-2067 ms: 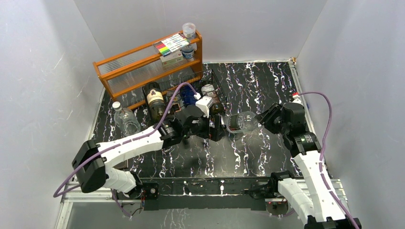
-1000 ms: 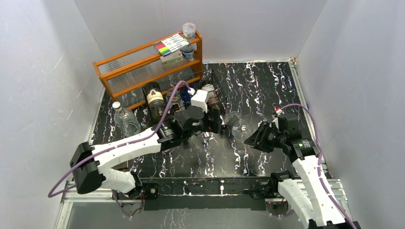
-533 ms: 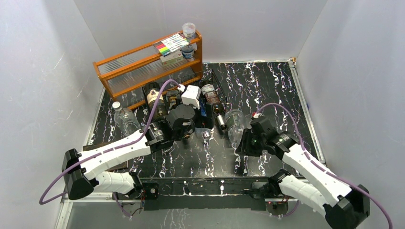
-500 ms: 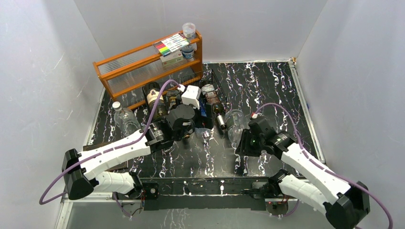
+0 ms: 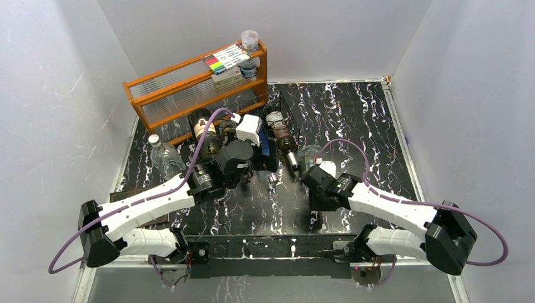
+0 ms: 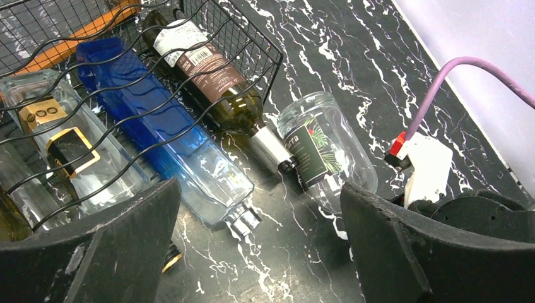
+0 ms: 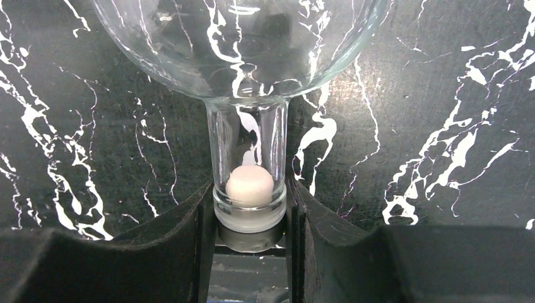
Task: Put the wine bottle on the wine rack
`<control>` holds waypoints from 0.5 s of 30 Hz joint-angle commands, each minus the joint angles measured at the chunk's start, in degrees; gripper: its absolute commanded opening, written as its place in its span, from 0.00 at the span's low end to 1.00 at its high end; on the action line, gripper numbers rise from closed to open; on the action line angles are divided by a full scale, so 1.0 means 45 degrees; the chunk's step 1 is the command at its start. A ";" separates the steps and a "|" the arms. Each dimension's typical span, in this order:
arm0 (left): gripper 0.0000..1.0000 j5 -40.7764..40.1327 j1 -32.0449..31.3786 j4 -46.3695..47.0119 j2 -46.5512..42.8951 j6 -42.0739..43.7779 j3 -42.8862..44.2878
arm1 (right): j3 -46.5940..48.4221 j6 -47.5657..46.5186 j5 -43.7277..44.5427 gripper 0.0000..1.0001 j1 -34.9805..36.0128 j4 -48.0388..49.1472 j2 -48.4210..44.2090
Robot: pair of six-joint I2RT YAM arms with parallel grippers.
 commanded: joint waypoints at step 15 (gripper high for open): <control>0.98 -0.0394 -0.0020 -0.0400 -0.0402 0.0235 -0.0023 | -0.0202 0.0566 0.2099 0.57 0.0234 0.1366 0.0326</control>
